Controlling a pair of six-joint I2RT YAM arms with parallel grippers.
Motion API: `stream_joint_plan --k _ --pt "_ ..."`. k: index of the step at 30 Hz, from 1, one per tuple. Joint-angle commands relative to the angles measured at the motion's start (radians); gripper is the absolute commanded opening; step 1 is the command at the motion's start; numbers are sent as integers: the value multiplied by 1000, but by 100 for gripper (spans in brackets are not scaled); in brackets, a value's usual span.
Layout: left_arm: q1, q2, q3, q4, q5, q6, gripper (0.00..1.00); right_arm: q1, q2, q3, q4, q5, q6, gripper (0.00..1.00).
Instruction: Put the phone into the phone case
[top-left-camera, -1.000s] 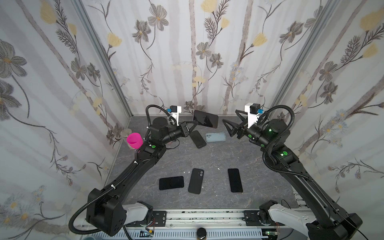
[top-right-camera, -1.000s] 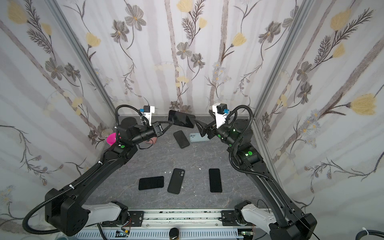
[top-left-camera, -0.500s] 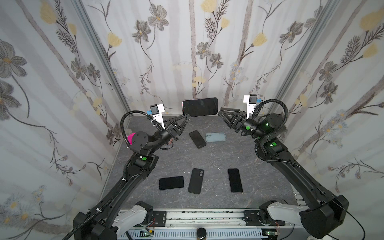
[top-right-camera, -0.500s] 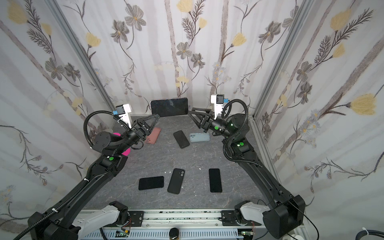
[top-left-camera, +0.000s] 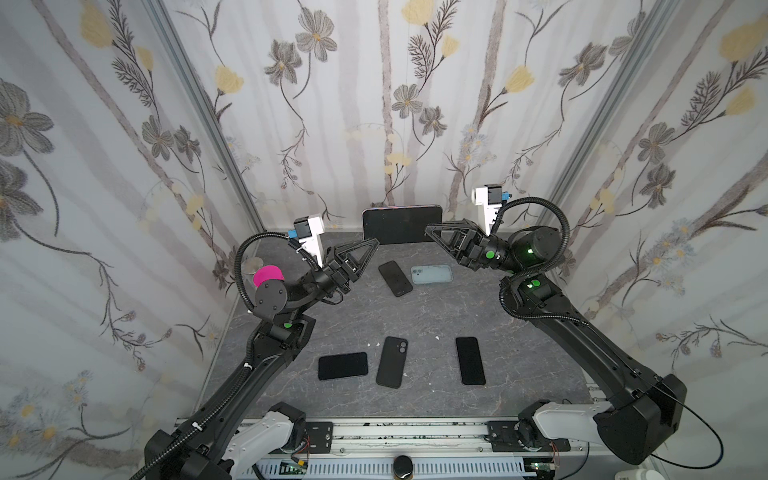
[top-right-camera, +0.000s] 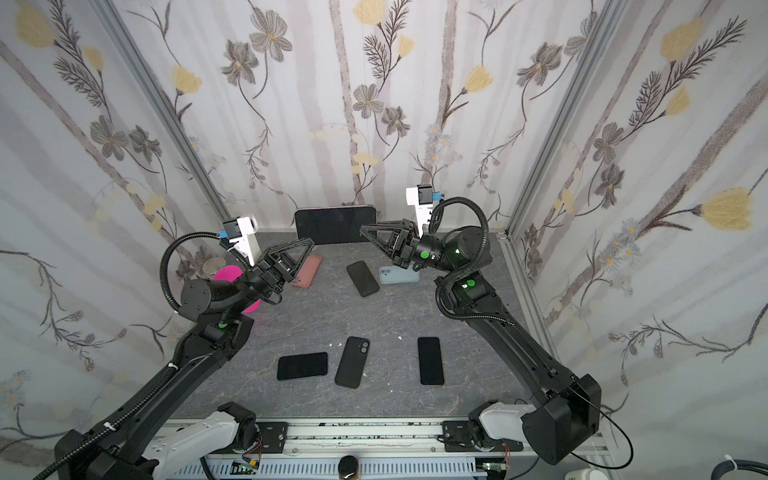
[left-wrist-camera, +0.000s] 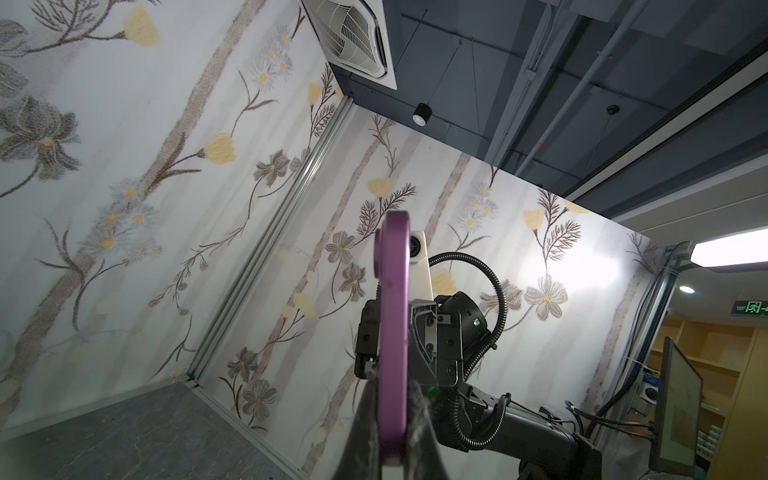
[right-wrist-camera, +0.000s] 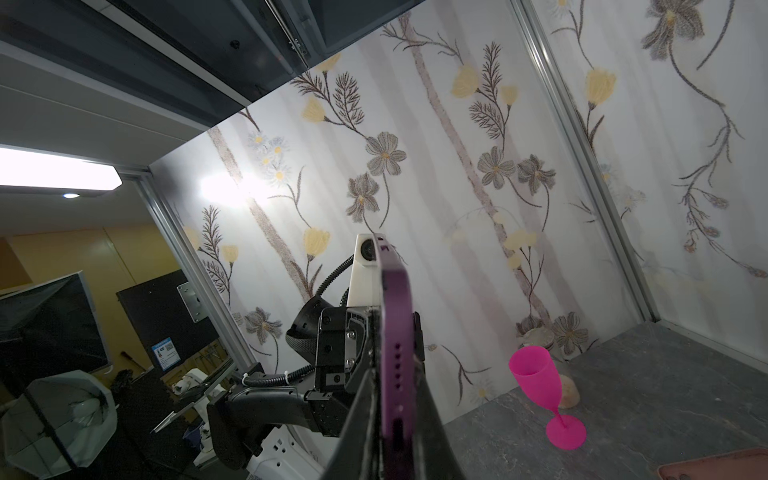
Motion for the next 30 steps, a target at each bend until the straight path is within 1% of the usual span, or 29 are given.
stream_joint_plan --k 1,3,5,6,7,8,10,11,14,18,21,23,25,27,30 --pt "-1 -20 -5 2 37 14 0 8 -8 3 42 -15 25 0" --pt "-1 -40 -10 -12 30 21 0 10 -17 -3 45 -10 36 0" --pt "-1 -67 -11 -57 -3 44 0 11 -30 -12 39 4 42 0" --pt "-1 -83 -9 -100 -29 64 4 12 -40 -14 24 17 40 0" --pt "-1 -99 -5 -147 -62 85 31 11 -50 -15 -10 38 28 0" --pt "-2 -113 -3 -192 -91 106 46 10 -63 -15 -51 63 11 0" --pt "-1 -141 -3 -269 -149 155 59 10 -94 -11 -172 137 -46 0" --pt "-1 -155 -5 -301 -176 172 62 9 -108 -10 -231 176 -70 0" --pt "-1 -192 -3 -415 -261 222 63 -12 -149 -14 -396 298 -126 0" --pt "-2 -218 0 -568 -337 304 63 -70 -188 -42 -508 394 -132 0" --pt "-1 -202 19 -695 -409 370 63 -117 -242 -82 -580 485 -149 0" --pt "-1 -165 45 -765 -441 407 63 -154 -277 -119 -617 528 -159 0" --pt "-1 -115 74 -809 -447 428 63 -192 -313 -146 -637 543 -161 0" --pt "-1 -49 112 -842 -444 438 63 -225 -342 -170 -657 555 -172 0" --pt "-1 72 170 -854 -403 431 63 -258 -377 -187 -690 595 -204 0"
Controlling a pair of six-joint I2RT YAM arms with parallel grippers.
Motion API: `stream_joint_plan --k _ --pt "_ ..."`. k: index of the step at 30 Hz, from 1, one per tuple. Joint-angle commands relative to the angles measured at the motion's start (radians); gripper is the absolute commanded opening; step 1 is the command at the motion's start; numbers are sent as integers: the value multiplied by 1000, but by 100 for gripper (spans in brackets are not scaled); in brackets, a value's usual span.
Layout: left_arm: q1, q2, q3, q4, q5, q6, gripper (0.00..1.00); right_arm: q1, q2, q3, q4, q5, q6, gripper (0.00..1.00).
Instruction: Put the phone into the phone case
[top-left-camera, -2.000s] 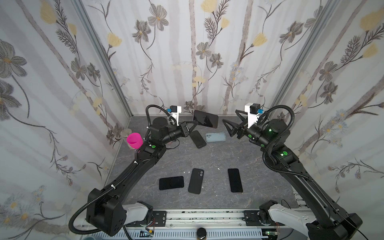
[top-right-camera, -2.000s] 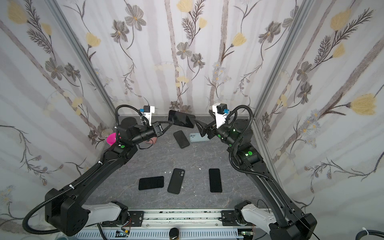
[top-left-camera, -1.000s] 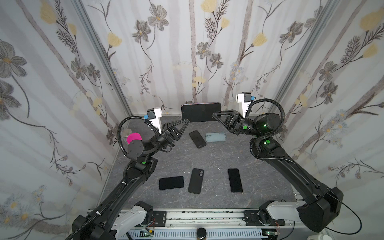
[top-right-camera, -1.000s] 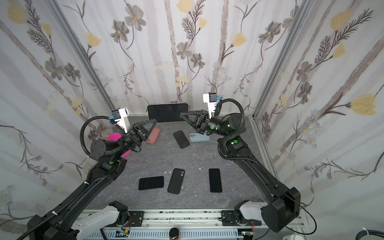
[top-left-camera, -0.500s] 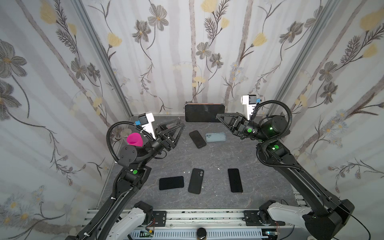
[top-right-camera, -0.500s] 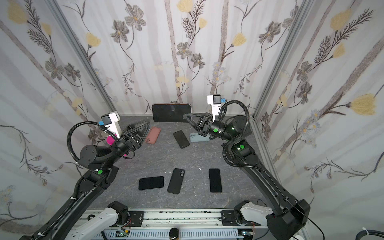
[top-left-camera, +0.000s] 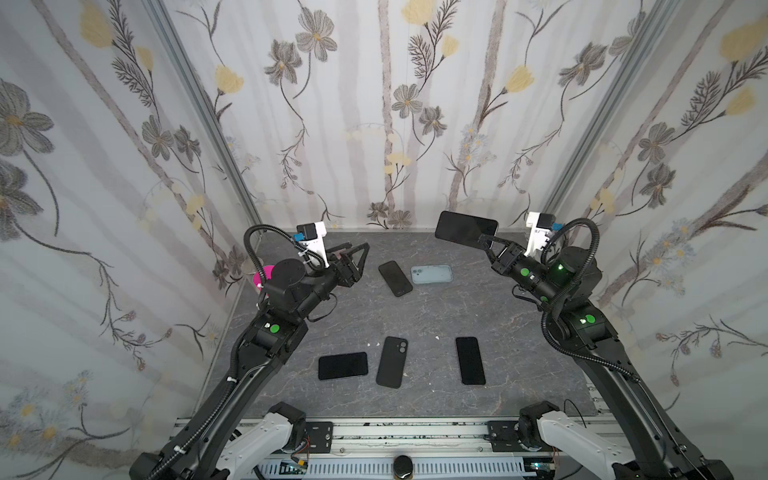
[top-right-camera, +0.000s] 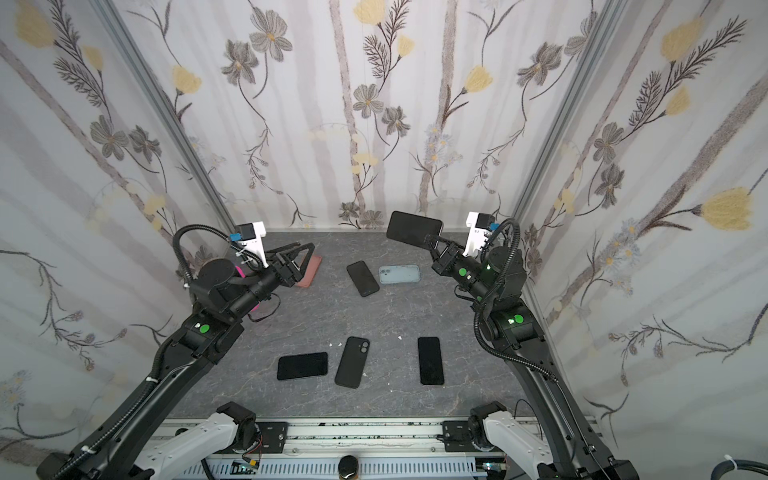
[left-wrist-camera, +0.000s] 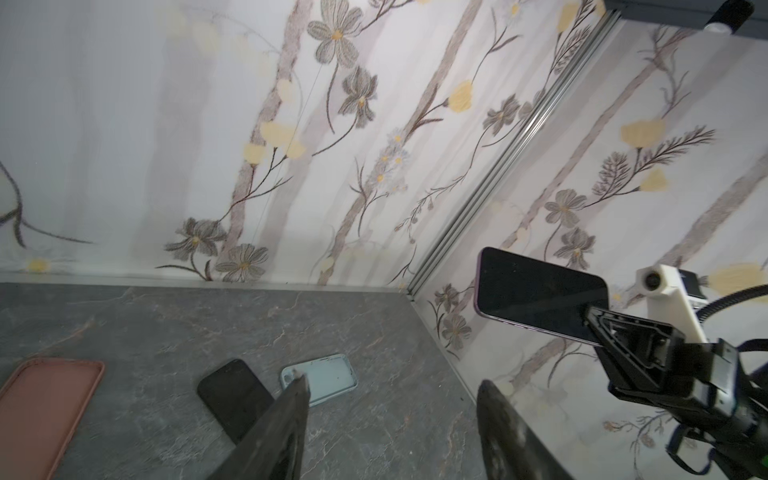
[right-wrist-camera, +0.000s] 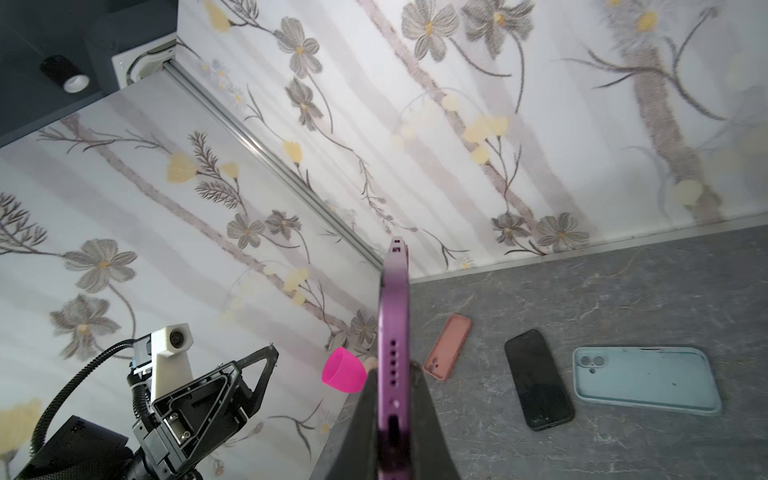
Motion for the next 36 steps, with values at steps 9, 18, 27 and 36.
stream_joint_plan --k 9,18,27,36 --pt "-52 402 198 70 153 -13 61 -55 -75 -11 -30 135 -158 0" --pt "-120 574 349 7 129 24 60 -65 -41 -26 -7 89 -193 0" --pt "-158 772 498 -95 71 106 59 -82 10 -42 27 62 -191 0" --pt "-209 1041 757 -251 8 210 59 -130 27 -41 32 23 -205 0"
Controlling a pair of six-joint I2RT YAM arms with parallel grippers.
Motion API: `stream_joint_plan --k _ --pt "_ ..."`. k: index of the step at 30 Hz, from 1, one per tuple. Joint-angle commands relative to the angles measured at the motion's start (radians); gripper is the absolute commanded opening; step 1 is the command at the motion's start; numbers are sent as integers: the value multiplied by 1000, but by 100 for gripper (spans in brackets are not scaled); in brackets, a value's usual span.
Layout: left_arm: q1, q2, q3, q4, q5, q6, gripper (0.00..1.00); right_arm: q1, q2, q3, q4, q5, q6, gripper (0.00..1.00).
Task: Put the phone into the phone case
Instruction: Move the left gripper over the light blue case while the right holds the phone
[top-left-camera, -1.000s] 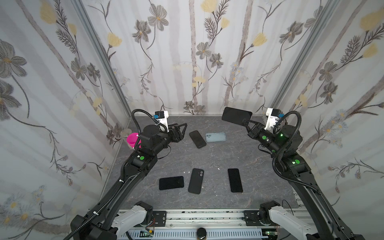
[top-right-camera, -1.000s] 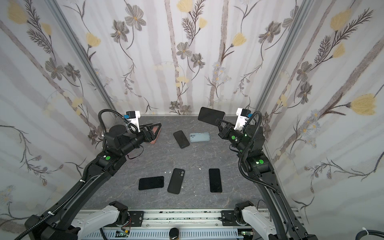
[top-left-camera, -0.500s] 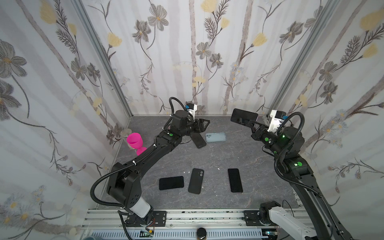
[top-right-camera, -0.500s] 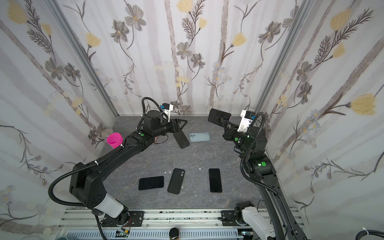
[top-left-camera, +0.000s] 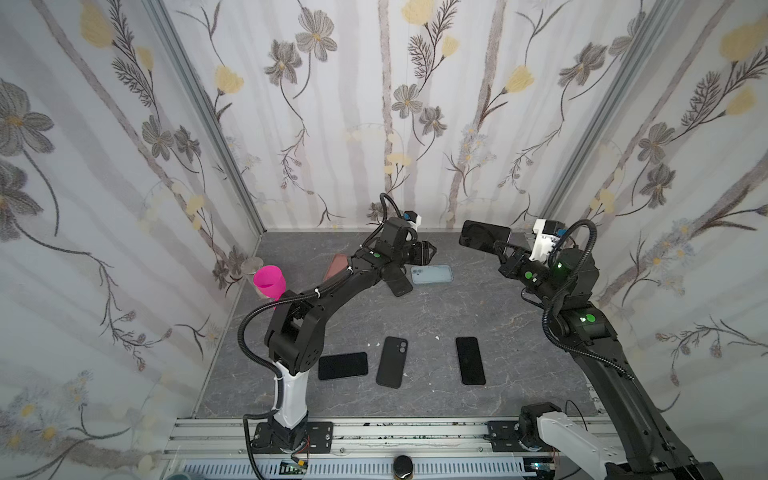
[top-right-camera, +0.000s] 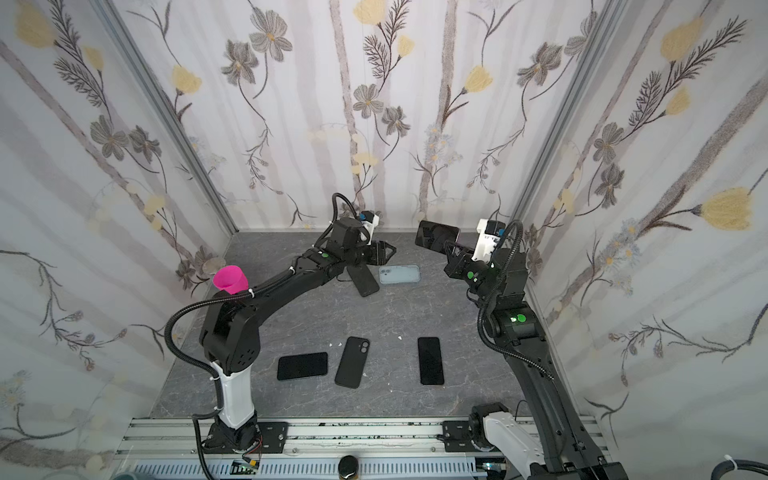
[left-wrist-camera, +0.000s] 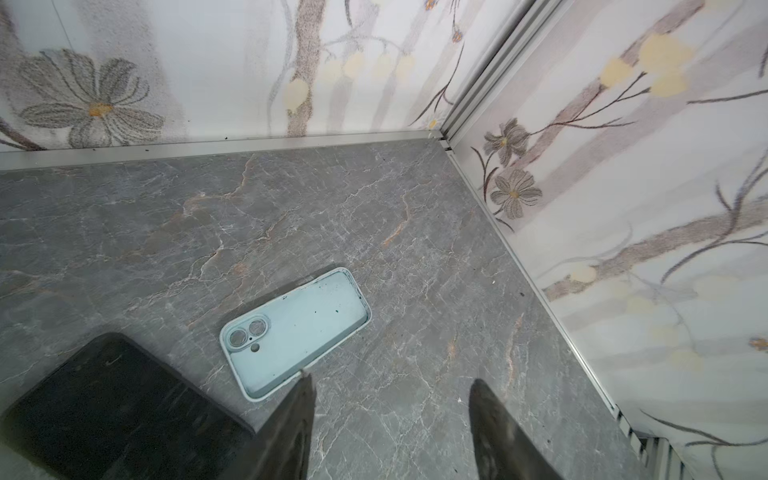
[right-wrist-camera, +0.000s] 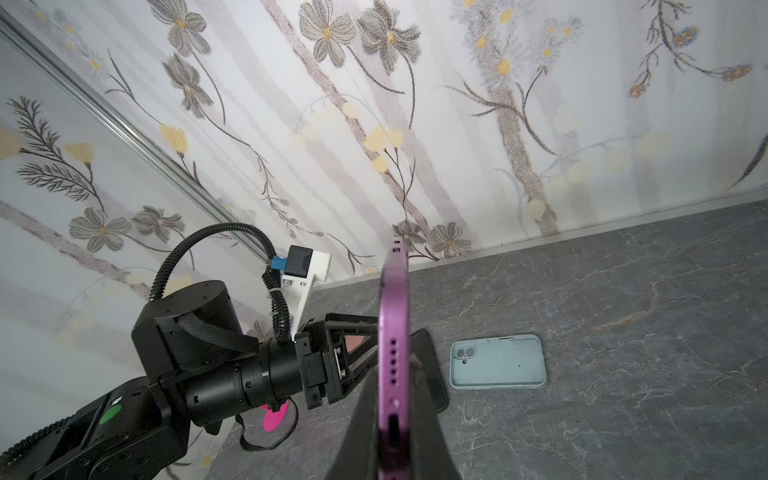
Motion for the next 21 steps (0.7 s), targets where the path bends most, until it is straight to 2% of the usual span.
stream_joint_plan --k 1,8,21 --pt "-15 79 87 -86 -51 70 59 -20 4 4 83 -38 -9 0" --pt "-31 250 253 -158 -47 89 59 -62 13 1 85 -86 -6 0" --pt "-52 437 381 -201 -12 93 54 -91 -18 -36 86 -116 13 0"
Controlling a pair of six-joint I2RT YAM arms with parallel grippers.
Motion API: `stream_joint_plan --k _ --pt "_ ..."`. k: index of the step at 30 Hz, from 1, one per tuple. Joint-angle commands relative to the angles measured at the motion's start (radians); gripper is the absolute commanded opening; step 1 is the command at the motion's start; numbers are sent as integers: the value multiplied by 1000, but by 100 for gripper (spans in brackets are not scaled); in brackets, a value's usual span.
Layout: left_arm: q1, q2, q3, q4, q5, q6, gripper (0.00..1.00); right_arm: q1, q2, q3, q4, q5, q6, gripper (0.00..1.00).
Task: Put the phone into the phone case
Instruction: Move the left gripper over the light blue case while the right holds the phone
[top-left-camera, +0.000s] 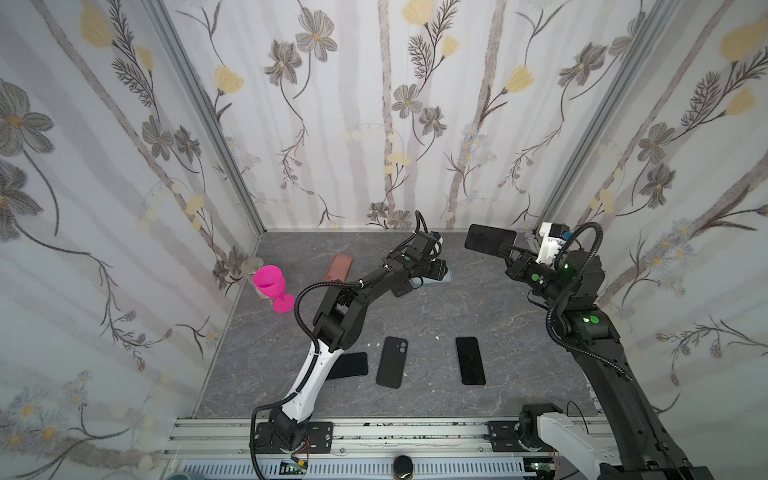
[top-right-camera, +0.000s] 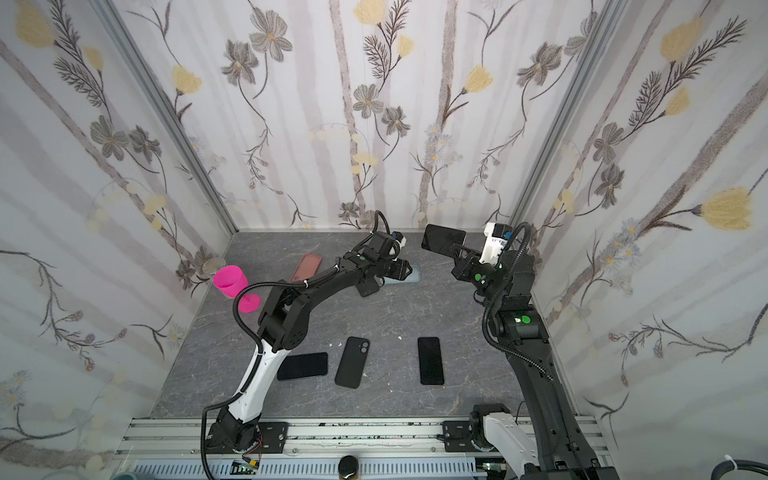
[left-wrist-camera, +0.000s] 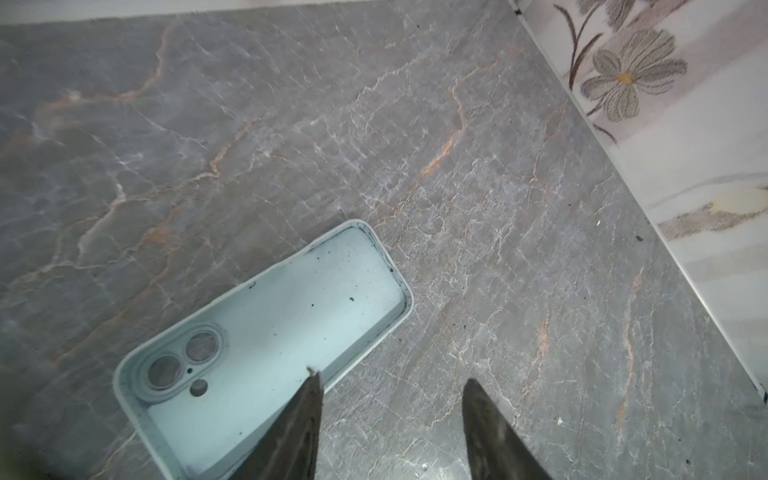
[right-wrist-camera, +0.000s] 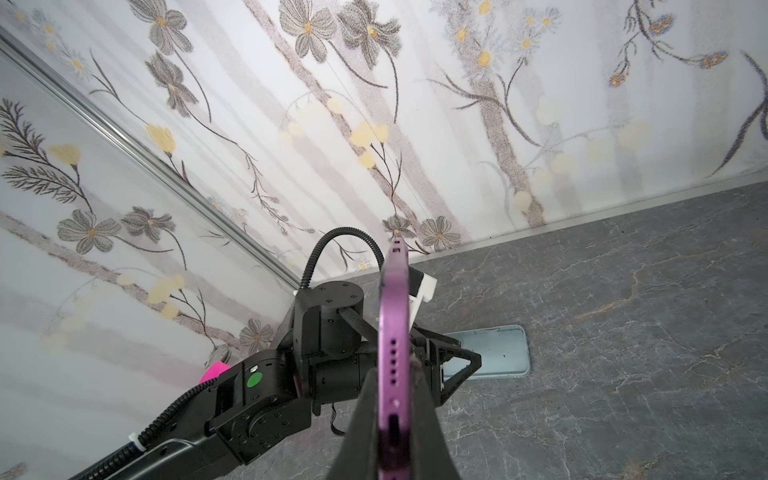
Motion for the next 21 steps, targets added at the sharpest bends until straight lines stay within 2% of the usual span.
stream_joint_plan --k 1,10,15,19,21 --pt "2 37 39 -20 11 7 54 -1 -5 1 84 -31 14 0" --pt "2 158 160 -99 27 17 54 -5 -9 -8 86 -41 21 0" --pt "-2 187 157 -135 49 42 54 -7 -7 -9 85 -50 27 0" --pt "-6 185 145 -177 73 64 51 -7 -3 -9 86 -61 36 0" --pt "-11 167 116 -183 109 85 45 -7 -1 -13 93 -68 42 0"
